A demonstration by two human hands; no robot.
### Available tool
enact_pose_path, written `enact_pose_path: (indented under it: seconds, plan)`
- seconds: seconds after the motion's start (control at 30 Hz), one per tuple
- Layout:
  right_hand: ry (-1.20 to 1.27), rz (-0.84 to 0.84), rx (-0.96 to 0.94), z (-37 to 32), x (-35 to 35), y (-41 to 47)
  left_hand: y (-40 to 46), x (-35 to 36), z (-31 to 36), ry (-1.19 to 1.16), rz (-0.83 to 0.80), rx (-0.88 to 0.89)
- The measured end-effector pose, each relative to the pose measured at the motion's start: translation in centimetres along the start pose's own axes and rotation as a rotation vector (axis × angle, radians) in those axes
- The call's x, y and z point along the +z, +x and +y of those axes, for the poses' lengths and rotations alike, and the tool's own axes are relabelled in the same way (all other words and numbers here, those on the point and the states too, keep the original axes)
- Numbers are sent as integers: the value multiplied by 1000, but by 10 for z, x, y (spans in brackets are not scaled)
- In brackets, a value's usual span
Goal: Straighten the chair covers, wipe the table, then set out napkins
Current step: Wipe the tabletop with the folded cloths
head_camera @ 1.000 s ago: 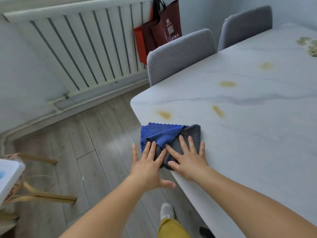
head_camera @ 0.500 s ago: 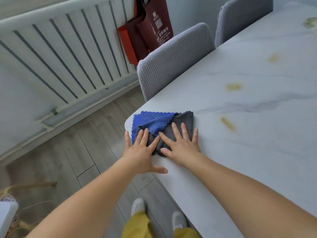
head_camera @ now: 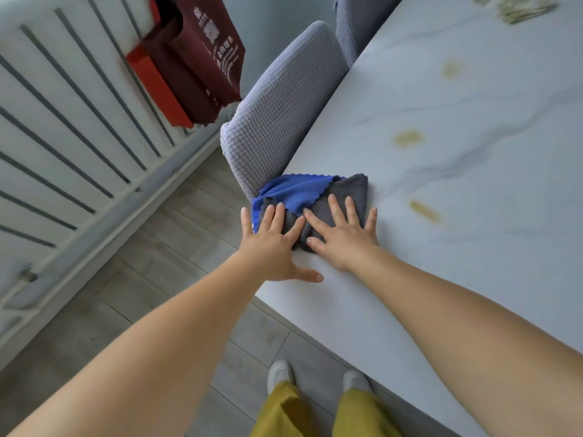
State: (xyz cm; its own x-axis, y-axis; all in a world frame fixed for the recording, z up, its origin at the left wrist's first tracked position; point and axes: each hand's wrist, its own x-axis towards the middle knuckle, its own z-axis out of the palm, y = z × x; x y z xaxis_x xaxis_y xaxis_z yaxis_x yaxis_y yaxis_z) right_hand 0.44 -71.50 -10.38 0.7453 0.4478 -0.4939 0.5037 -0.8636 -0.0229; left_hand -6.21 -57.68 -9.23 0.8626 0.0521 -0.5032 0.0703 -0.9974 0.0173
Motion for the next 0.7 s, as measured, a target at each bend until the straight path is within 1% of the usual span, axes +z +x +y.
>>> enact_pose_path:
  seconds: [0.1,0.17,0.27,0.37,0.5,0.7]
  plan:
    - [30,-7,20,-6,10,-22,-18,8,-1,29,6,55]
    - [37,-15,1,-7,21,-45,-38,19,-1,29,8,119]
    - [43,-24,-29,-6,45,-80,-70,39,6,33,-28,206]
    - [39,-31,-27,-4,54,-95,-76,41,8,87,-58,265]
    - [38,-34,-37,2,44,-80,-56,26,-1,136,-48,328]
    - [52,-6,29,28,13,-23,4,-3,6,88,-31,247]
